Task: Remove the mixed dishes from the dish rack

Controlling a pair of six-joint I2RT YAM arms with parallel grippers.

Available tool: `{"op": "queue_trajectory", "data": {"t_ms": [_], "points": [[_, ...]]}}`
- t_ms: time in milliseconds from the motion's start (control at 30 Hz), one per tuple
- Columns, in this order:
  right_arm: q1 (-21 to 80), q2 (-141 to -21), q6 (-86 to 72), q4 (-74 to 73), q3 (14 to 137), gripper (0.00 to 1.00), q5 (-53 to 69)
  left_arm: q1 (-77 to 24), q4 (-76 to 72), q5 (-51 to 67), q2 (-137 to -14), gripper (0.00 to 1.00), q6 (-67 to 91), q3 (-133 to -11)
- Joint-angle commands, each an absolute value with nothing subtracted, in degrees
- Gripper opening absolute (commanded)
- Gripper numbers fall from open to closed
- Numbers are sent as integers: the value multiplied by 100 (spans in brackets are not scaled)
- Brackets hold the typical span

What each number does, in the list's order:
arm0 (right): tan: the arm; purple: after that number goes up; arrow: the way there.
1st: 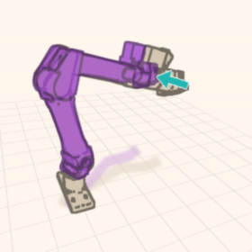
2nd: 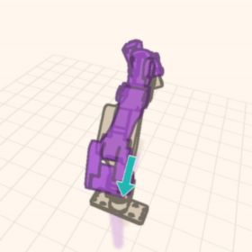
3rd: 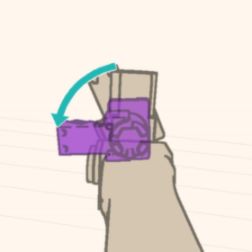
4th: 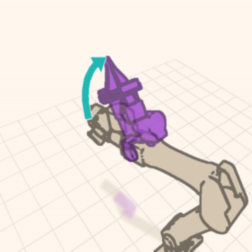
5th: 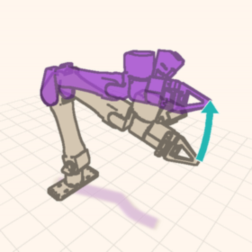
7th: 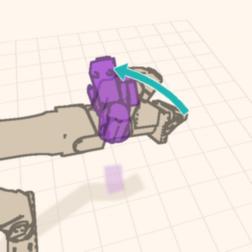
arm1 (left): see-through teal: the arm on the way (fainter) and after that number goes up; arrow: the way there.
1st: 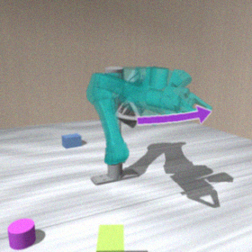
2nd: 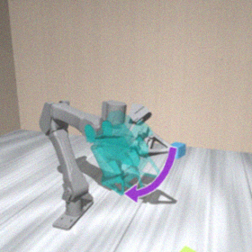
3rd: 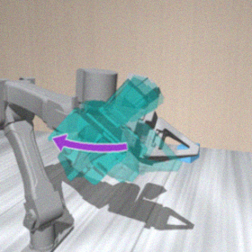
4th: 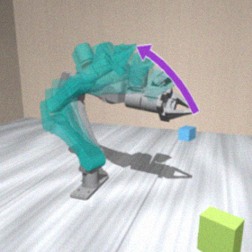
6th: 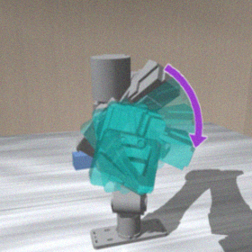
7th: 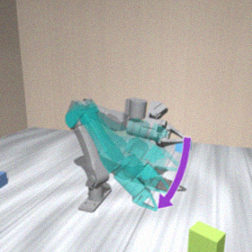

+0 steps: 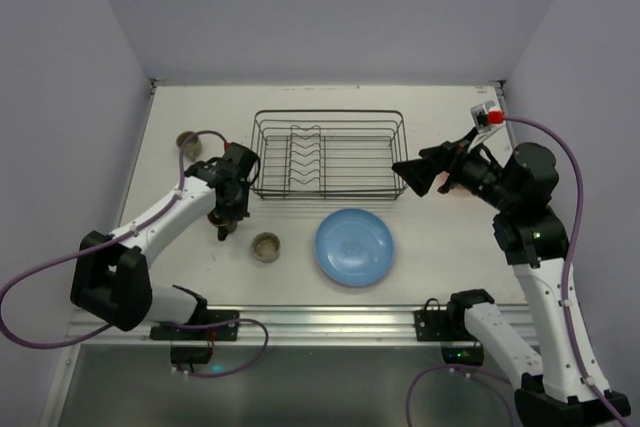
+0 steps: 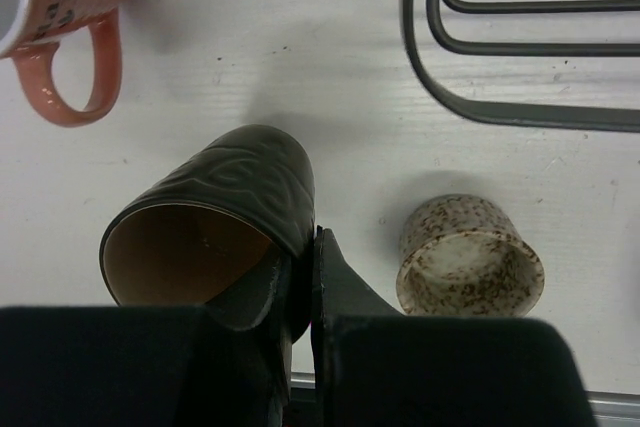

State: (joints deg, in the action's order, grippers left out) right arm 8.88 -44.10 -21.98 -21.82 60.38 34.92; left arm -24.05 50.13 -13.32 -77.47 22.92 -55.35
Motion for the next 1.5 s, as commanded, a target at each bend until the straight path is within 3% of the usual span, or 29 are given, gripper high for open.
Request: {"op": "queue_trajectory", "data": {"t_ms": [0, 233, 333, 433, 467, 533, 667, 900, 1200, 1300, 1333, 1467], "points": [[861, -4333, -2109, -1986, 5985, 99, 3700, -2373, 4650, -1108, -7927, 1, 2355, -5467], [861, -4192, -2109, -1942, 5950, 99, 3753, -2373, 4483, -1310, -7998, 0, 2742, -5195], [870, -4192, -2109, -1916, 5941, 99, 3797, -2373, 4395, -1292, -8024, 10, 2848, -5072], [861, -4166, -2109, -1899, 5915, 99, 3814, -2382, 4289, -1266, -8033, 27, 2900, -4896], [861, -4166, -2109, -1881, 5906, 99, 3823, -2373, 4272, -1283, -8033, 43, 2918, -4843], [870, -4166, -2118, -1855, 5898, 99, 3832, -2373, 4254, -1283, -8033, 57, 2927, -4816], [861, -4166, -2118, -1863, 5897, 99, 3850, -2373, 4289, -1327, -7876, 70, 2936, -4851], [870, -4271, -2136, -1776, 5871, 99, 3858, -2382, 4684, -1555, -7489, 80, 2822, -5422], [870, -4412, -2092, -1740, 5827, 99, 3683, -2382, 4606, -994, -6610, 90, 2435, -5739], [888, -4430, -2022, -2063, 5897, 99, 3026, -2382, 4439, -888, -6171, 93, 2251, -5993], [940, -4421, -1987, -2257, 6045, 99, 2728, -2382, 4351, -914, -6031, 100, 2154, -6046], [1256, -4325, -1697, -3434, 6608, 99, 447, -2382, 3702, -1755, -4952, 100, 2039, -6117]]}}
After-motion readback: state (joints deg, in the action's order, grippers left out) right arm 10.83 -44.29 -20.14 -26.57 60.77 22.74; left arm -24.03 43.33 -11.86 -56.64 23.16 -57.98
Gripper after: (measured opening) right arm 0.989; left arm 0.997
